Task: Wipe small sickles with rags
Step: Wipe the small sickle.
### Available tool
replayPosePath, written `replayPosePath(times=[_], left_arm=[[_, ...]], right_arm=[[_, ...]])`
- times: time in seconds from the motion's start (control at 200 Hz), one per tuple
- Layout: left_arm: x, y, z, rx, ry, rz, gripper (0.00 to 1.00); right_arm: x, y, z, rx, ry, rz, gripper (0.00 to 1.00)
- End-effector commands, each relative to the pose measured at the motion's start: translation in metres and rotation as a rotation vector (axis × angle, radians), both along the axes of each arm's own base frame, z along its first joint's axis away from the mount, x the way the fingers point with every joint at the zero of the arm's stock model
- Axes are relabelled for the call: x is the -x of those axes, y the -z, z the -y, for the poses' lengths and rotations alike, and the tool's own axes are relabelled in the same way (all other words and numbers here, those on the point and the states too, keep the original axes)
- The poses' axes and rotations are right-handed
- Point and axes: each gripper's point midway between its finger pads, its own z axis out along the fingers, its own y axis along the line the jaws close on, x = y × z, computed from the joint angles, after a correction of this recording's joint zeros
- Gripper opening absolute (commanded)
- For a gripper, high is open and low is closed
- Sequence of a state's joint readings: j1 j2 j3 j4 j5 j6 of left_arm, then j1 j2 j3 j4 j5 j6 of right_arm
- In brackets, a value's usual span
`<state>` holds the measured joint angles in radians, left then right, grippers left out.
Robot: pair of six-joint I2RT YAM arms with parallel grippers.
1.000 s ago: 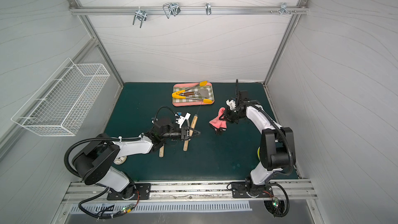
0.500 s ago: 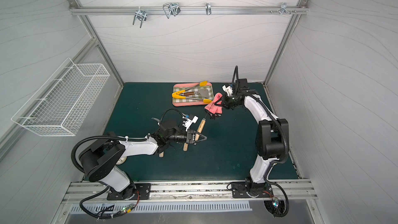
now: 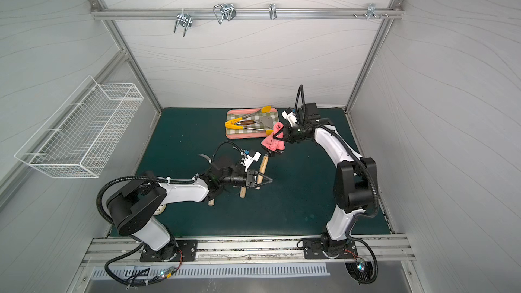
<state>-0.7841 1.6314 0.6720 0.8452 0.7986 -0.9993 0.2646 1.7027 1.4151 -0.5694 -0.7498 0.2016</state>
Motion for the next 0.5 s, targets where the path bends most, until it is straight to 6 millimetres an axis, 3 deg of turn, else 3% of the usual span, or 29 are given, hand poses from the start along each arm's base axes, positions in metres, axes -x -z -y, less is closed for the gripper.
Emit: replayPosePath(times=[0.0,0.3,0.495], left_arm=[[0.001,-0.019,0.011,0.04,0.057,0.051,0.0],[-0.012,-0.019,0.011,0.033,0.054,0.057,0.0],[-0.028,-0.023,0.006,0.045,0.039,0.059,0.0]], right_arm=[[0.025,-0.037,-0.018,-0.053,-0.12,0.157,0.08],[0.076,-0.043,-0.032,-0.059,-0.251,0.232,0.07],[0.109,-0.036,-0.025,-0.016,-0.302,0.268,0.08]])
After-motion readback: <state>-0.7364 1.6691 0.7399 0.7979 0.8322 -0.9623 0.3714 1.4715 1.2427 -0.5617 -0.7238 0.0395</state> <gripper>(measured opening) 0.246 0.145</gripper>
